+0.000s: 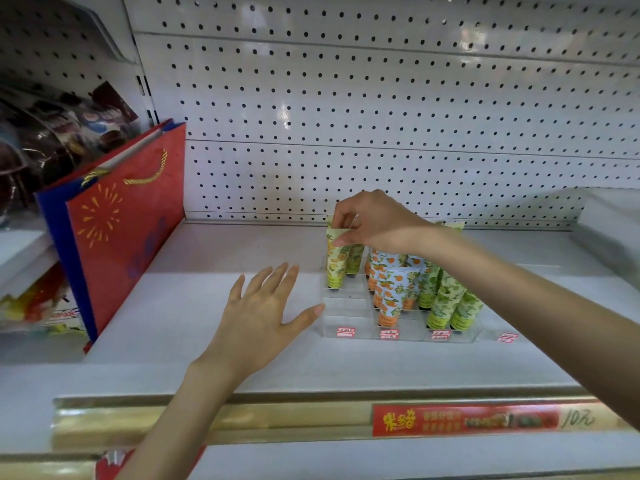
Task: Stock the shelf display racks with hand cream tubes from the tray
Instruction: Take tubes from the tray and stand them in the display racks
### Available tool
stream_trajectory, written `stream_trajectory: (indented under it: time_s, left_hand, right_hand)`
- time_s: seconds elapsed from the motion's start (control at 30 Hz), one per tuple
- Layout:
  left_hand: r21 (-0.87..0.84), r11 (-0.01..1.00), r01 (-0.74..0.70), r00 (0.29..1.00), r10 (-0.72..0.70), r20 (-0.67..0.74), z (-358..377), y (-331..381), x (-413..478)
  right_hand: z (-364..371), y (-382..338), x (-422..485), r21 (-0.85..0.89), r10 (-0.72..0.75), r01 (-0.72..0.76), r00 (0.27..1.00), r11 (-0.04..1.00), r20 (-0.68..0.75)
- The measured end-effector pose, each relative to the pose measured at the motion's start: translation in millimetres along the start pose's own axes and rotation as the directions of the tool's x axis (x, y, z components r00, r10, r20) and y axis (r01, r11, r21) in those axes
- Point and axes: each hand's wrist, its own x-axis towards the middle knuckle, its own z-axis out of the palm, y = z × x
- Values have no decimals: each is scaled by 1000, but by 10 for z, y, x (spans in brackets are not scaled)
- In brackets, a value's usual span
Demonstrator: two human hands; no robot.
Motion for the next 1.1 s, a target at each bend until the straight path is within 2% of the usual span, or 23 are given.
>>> stream_trajectory:
  time_s: [0.17, 0.43, 0.6, 0.73, 0.8, 0.83, 0.9, 0.93, 1.1]
  left_hand:
    - [-15, 1000, 3, 1000, -3, 1, -20, -19, -26]
    - [-37, 999, -18, 1000, 19, 13, -103, -55, -51]
    - [-32, 996, -82, 997, 82, -14, -230, -46, 59]
    - [-30, 990, -140, 988, 138, -63, -370, 39, 188]
    - [-30, 986, -161, 983, 158, -94, -452, 113, 246]
    - [-22, 986, -166, 980, 163, -113, -486, 156, 269]
    - [9, 986, -167, 977, 166, -132, -551, 252, 298]
    - [25, 986, -165, 977, 167, -133, -583, 310, 303]
    - [122, 976, -179, 973, 194, -122, -706, 659, 323]
  right_hand:
    - [45, 3, -1, -46, 35, -35, 999, 998, 1]
    - [35, -28, 0, 4, 94, -94, 995, 996, -33]
    - [-46, -76, -94, 9, 102, -102, 985, 995, -137]
    - [-141, -99, -307, 15, 145, -148, 936, 989, -322]
    - [-204, -78, -483, -99, 154, -206, 912, 974, -380]
    - [-230, -59, -584, -221, 142, -247, 903, 943, -405]
    - [-263, -10, -788, -453, 92, -323, 883, 831, -460]
    - [-268, 24, -887, -500, 91, -357, 873, 789, -480]
    - [-268, 216, -1323, -479, 260, -505, 833, 718, -489]
